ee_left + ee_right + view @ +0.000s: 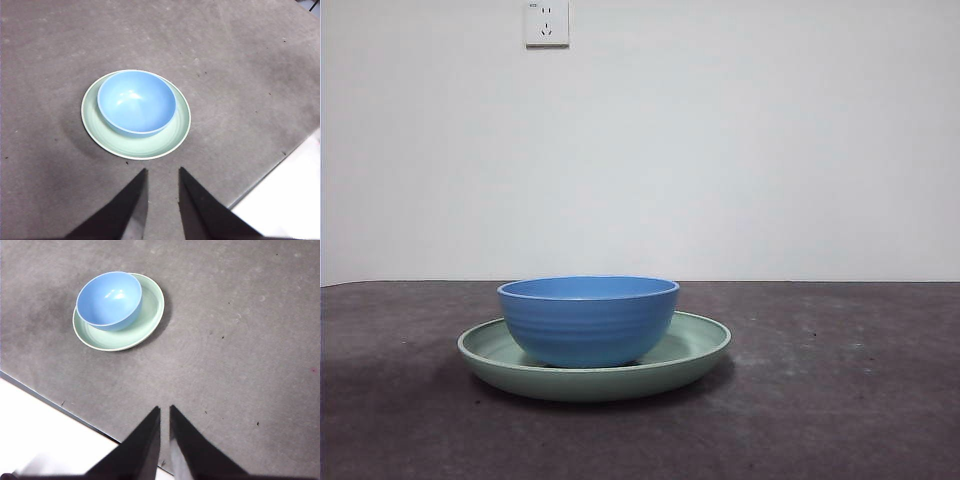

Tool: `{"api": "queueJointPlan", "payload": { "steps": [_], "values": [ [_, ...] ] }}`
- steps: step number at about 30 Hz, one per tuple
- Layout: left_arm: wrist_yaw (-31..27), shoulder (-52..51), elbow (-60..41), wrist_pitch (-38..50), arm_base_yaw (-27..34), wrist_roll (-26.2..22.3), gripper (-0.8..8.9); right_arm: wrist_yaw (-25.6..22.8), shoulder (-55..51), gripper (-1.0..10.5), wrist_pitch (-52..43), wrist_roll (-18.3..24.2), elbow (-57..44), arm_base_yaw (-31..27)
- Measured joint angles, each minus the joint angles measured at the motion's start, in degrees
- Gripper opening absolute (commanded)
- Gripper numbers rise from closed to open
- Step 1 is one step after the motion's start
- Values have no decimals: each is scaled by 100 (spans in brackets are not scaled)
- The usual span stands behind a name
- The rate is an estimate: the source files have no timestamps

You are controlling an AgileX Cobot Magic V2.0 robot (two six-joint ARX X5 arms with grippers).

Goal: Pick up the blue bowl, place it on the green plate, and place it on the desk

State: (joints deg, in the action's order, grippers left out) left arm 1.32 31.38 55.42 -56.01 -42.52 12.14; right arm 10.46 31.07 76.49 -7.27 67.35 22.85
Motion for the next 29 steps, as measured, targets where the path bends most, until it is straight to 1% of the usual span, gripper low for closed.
{"api": "queueJointPlan", "payload": {
  "steps": [2,5,6,8,10,12,15,18,23,29],
  "values": [
    [9,-37,0,0,225,0,95,0,0,26,0,0,0,0],
    [42,-76,-7,33,758,-24,94,0,0,26,0,0,0,0],
    [42,-94,-55,168,1003,-83,92,0,0,26,0,0,0,0],
    [39,-170,-267,579,1532,-262,92,0,0,26,0,0,0,0],
    [42,-356,-638,1110,2057,-553,92,-2,0,26,0,0,0,0],
    [39,-664,-1202,1744,2573,-826,92,0,0,26,0,0,0,0],
    [35,-1202,-2111,2527,3167,-990,92,0,0,26,0,0,0,0],
    [35,-1711,-3003,3018,3532,-1036,92,0,0,26,0,0,0,0],
    [35,-2282,-4223,3388,3912,-1060,92,0,0,26,0,0,0,0],
    [35,-2667,-4800,3510,4113,-1080,92,0,0,26,0,0,0,0]
  ]
}}
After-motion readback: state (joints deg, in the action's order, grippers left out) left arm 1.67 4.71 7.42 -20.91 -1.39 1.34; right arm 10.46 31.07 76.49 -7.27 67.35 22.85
